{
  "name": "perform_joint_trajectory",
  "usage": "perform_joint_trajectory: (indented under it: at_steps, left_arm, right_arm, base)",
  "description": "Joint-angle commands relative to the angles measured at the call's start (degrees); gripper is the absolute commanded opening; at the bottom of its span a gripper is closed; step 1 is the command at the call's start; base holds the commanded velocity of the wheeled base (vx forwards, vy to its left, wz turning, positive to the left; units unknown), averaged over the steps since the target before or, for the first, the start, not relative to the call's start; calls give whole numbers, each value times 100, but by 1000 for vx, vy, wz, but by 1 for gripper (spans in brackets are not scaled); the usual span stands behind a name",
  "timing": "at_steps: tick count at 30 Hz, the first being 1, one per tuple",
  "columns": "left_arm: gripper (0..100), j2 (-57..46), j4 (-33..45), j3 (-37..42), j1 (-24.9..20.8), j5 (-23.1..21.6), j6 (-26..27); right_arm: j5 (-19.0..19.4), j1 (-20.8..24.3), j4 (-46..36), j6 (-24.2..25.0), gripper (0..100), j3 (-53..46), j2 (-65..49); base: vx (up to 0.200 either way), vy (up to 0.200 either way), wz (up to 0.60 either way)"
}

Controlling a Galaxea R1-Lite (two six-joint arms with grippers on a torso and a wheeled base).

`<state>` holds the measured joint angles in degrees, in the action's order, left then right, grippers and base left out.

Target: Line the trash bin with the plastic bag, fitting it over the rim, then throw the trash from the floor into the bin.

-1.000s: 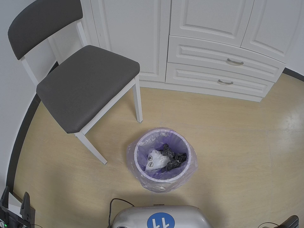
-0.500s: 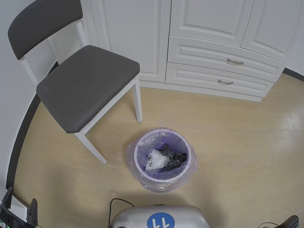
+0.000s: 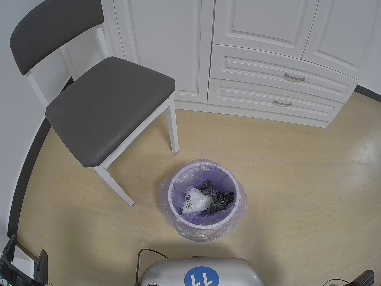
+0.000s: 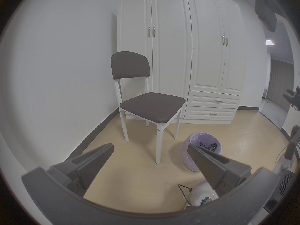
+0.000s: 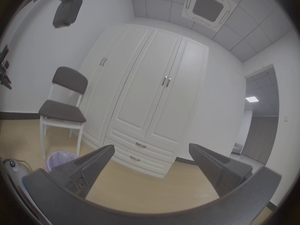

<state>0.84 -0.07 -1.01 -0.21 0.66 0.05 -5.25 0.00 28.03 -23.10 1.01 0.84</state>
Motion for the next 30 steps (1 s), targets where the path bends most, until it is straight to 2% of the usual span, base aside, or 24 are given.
perform_joint_trajectory:
  at_steps: [1, 2, 3, 8, 13, 30]
  left_arm:
    - [100, -75, -1, 101, 3, 4, -5]
    - [100, -75, -1, 101, 3, 4, -5]
    - [100, -75, -1, 101, 3, 4, -5]
    - [100, -75, -1, 101, 3, 4, -5]
    - [100, -75, -1, 101, 3, 4, -5]
    - [100, -75, 7, 101, 3, -4, 65]
  right_arm:
    - [253, 0, -394, -54, 100, -101, -84]
    - [253, 0, -394, -54, 100, -101, -84]
    - [385, 0, -781, -54, 100, -101, -84]
    - [394, 0, -1493, -45, 100, -101, -84]
    - [394, 0, -2565, -37, 100, -101, -84]
    - [499, 0, -2618, 139, 100, -101, -84]
  base:
    - [0, 0, 0]
    - [0, 0, 0]
    - [0, 0, 0]
    - [0, 0, 0]
    - [0, 0, 0]
    - [0, 0, 0]
